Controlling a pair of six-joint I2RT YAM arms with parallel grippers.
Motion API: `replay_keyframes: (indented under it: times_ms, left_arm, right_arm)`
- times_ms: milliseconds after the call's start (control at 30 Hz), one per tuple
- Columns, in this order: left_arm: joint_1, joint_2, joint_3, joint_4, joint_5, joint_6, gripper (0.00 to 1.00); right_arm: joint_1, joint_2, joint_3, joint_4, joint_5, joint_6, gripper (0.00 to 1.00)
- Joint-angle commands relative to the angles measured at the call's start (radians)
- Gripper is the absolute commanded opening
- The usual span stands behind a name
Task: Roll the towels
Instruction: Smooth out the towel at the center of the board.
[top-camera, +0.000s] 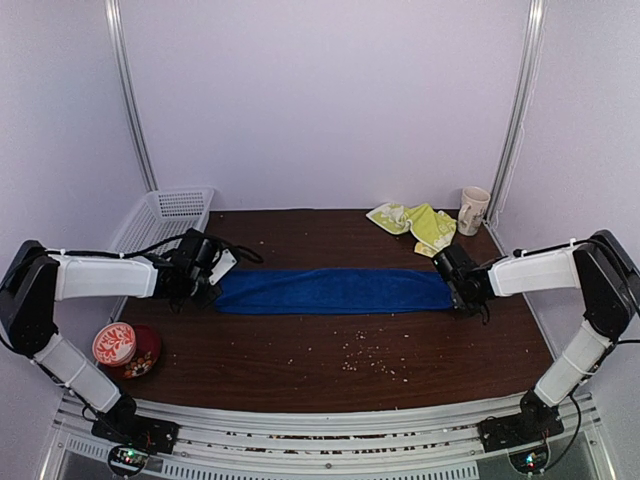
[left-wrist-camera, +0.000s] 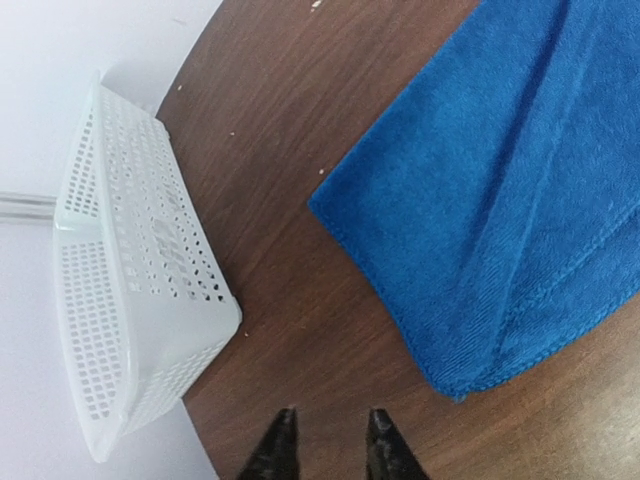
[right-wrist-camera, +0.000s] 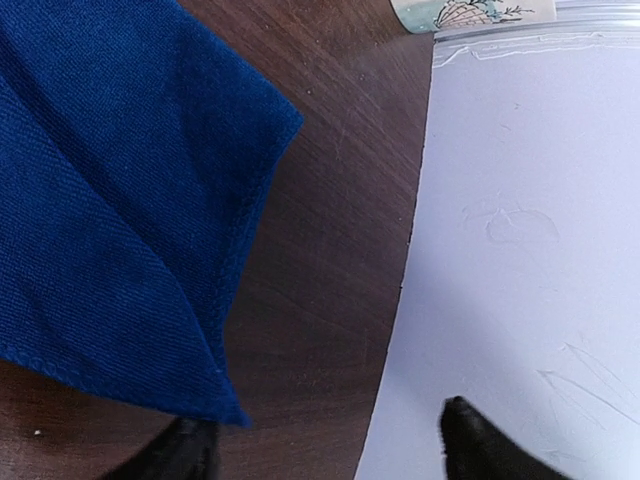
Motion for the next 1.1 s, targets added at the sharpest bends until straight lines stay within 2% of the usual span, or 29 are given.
replay_keyframes:
  times_ms: [0, 67, 200, 267, 333, 467, 600, 733, 867, 1000, 1067]
  left_arm:
    - [-0.003, -0.013, 0.005, 0.010, -0.041, -0.016, 0.31]
    - [-0.003, -0.009, 0.007, 0.009, -0.042, -0.021, 0.37]
    - [-0.004, -0.010, 0.006, 0.018, -0.038, -0.027, 0.66]
    - [-0.003, -0.010, 0.006, 0.025, -0.032, -0.031, 0.79]
    - [-0.003, -0.008, 0.007, 0.029, -0.032, -0.034, 0.85]
    - [-0.004, -0.002, 0.008, 0.036, -0.026, -0.044, 0.90]
    - [-0.004, 0.000, 0.003, 0.048, -0.026, -0.049, 0.95]
    - [-0.004, 0.004, 0.002, 0.061, -0.022, -0.051, 0.98]
    - [-0.004, 0.017, 0.006, 0.065, -0.024, -0.049, 0.98]
    - [-0.004, 0.026, 0.011, 0.071, -0.017, -0.049, 0.98]
    - [-0.003, 0.034, 0.014, 0.069, -0.018, -0.049, 0.98]
  right_arm:
    - [0.003, -0.024, -0.019, 0.007, 0.095, 0.026, 1.00]
    - [0.003, -0.040, -0.015, 0.015, 0.122, 0.033, 1.00]
    - [-0.004, -0.127, -0.032, 0.111, 0.121, 0.051, 1.00]
    - [-0.015, -0.188, -0.041, 0.164, 0.081, 0.070, 1.00]
    - [-0.025, -0.234, -0.047, 0.232, 0.024, 0.100, 1.00]
    - [-0.053, -0.334, -0.111, 0.453, -0.189, 0.151, 1.00]
    - [-0.124, -0.371, -0.254, 0.765, -0.335, 0.209, 1.00]
    - [-0.203, -0.330, -0.355, 1.005, -0.424, 0.255, 1.00]
    - [-0.243, -0.299, -0.542, 1.388, -0.461, 0.245, 1.00]
    - [-0.266, -0.234, -0.632, 1.597, -0.494, 0.232, 1.00]
    - [-0.272, -0.248, -0.662, 1.630, -0.527, 0.223, 1.00]
